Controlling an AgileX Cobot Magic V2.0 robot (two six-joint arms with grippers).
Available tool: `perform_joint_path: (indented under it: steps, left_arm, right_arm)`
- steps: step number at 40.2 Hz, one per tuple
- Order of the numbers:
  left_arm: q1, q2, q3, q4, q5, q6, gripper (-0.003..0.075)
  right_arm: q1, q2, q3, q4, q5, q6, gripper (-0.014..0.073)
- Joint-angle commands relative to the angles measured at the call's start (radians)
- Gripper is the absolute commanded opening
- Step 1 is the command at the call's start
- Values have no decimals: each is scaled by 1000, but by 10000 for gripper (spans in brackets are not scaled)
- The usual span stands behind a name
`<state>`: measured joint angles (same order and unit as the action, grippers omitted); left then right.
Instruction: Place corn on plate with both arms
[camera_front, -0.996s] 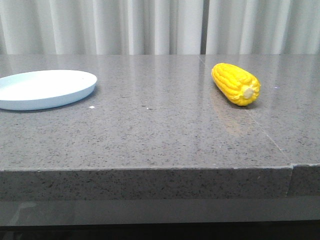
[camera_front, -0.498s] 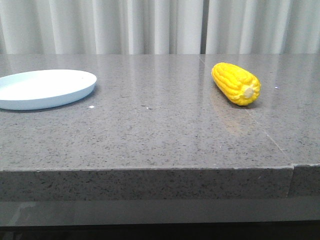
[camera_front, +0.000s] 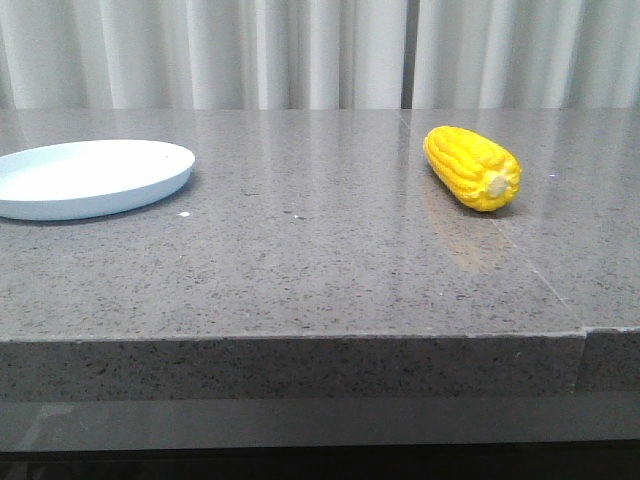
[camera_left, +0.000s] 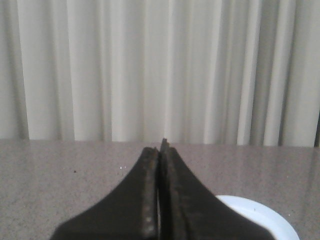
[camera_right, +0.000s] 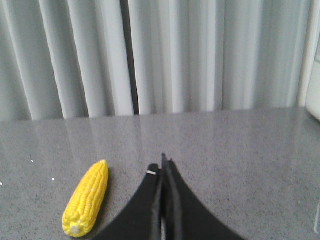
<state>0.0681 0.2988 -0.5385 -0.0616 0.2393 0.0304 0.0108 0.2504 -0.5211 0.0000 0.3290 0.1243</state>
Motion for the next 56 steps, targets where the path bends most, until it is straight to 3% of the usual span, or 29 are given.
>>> perform_joint_path:
  steps: [1, 7, 9, 11, 13, 17, 20, 22, 32, 41, 48, 56]
  left_arm:
    - [-7, 92, -58, 1, -48, -7, -20]
    - [-7, 115, -58, 1, -55, -7, -16]
    - [-7, 115, -58, 1, -55, -7, 12]
    - [-7, 115, -58, 1, -55, -7, 90]
    - [-7, 115, -58, 1, -55, -7, 198]
    - [-7, 115, -58, 1, -57, -7, 490]
    - [-7, 115, -58, 1, -57, -7, 639]
    - [-7, 117, -58, 1, -57, -7, 683]
    - [-7, 140, -58, -2, -67, -7, 649]
    - [-48, 382, -145, -25, -48, -7, 628]
    - [-162, 645, -328, -16, 99, -7, 628]
    - [-170, 926, -616, -11, 439, -7, 627]
  right_arm:
    - [-4, 99, -77, -6, -21, -6, -67]
    - [-4, 136, -90, -6, 0, -6, -64]
    - [-4, 134, -90, -7, 4, -6, -48]
    - [-4, 134, -90, -7, 6, -6, 4]
    - [-4, 134, -90, -7, 6, -6, 97]
    - [-4, 134, -90, -7, 3, -6, 382]
    - [-4, 134, -90, -7, 3, -6, 607]
    - [-4, 134, -90, -7, 4, -6, 666]
    - [-4, 134, -89, -7, 5, -6, 644]
    - [-4, 134, -89, -7, 5, -6, 644]
    - [-4, 134, -89, -7, 5, -6, 644]
    - [-4, 134, -86, -7, 5, -6, 644]
